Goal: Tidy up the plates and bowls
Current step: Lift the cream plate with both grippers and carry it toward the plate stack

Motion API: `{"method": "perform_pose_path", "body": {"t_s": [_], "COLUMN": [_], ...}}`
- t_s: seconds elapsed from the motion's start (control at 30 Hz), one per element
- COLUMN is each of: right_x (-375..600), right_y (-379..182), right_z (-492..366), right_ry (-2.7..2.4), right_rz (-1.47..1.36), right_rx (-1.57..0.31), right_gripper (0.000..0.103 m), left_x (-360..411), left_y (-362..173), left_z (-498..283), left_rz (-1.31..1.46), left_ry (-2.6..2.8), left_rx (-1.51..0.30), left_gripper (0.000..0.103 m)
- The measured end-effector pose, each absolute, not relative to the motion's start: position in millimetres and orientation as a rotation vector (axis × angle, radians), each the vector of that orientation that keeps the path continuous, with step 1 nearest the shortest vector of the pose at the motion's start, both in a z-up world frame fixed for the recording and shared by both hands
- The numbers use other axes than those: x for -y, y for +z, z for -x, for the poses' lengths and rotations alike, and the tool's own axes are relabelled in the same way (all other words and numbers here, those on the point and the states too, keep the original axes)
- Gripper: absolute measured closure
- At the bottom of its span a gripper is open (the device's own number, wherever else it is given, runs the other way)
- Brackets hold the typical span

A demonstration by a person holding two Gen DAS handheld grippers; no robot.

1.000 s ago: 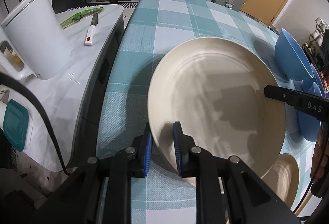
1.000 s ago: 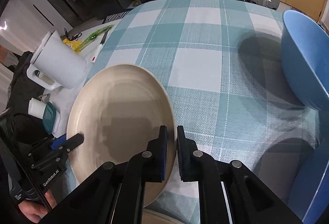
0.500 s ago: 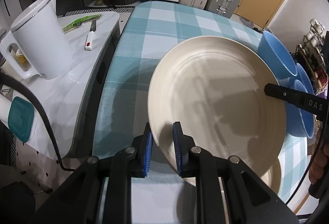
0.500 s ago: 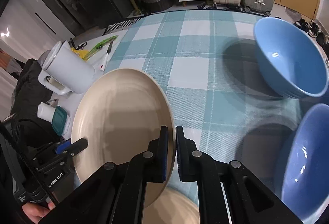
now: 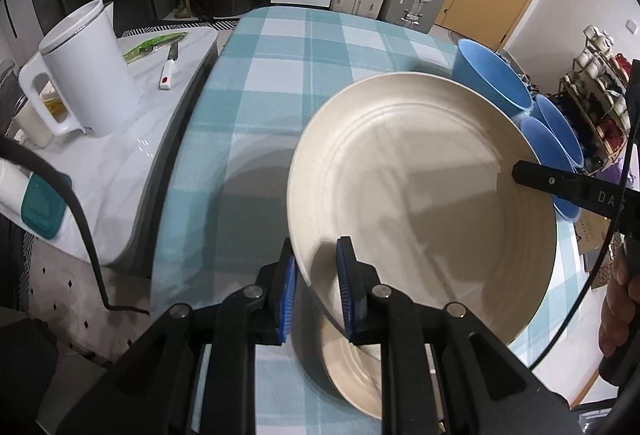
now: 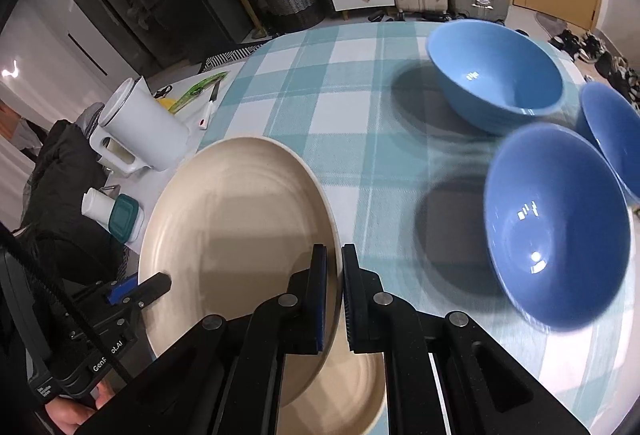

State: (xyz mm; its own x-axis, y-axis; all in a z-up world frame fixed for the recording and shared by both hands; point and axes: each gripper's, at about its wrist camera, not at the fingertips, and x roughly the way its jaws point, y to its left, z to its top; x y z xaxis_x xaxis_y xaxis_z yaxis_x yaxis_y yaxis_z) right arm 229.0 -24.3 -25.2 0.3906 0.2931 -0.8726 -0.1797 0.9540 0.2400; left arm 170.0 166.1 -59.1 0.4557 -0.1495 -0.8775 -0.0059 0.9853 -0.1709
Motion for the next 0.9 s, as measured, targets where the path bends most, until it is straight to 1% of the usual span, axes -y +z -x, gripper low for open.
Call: {"method": "perform_pose_path", "body": {"t_s": [0.43, 0.9], "right_x": [54.1, 55.1], "right_y": [-67.8, -89.4], "right_z": [-163.5, -151.1], "right_ry": [0.263, 0.257], "right_rz": [-0.181, -0.222], "right_rx": [-1.147, -1.084], "right_gripper": [0.095, 0.095], "left_x": [-141.5, -138.2], "left_y": [-90.2, -111.0], "left_z": [-120.1, -109.7], "left_rz": [0.144, 0.115], "left_ry": [-0.105, -0.086], "left_rx": [-1.141, -1.152], "left_gripper": [0.086, 0.086]}}
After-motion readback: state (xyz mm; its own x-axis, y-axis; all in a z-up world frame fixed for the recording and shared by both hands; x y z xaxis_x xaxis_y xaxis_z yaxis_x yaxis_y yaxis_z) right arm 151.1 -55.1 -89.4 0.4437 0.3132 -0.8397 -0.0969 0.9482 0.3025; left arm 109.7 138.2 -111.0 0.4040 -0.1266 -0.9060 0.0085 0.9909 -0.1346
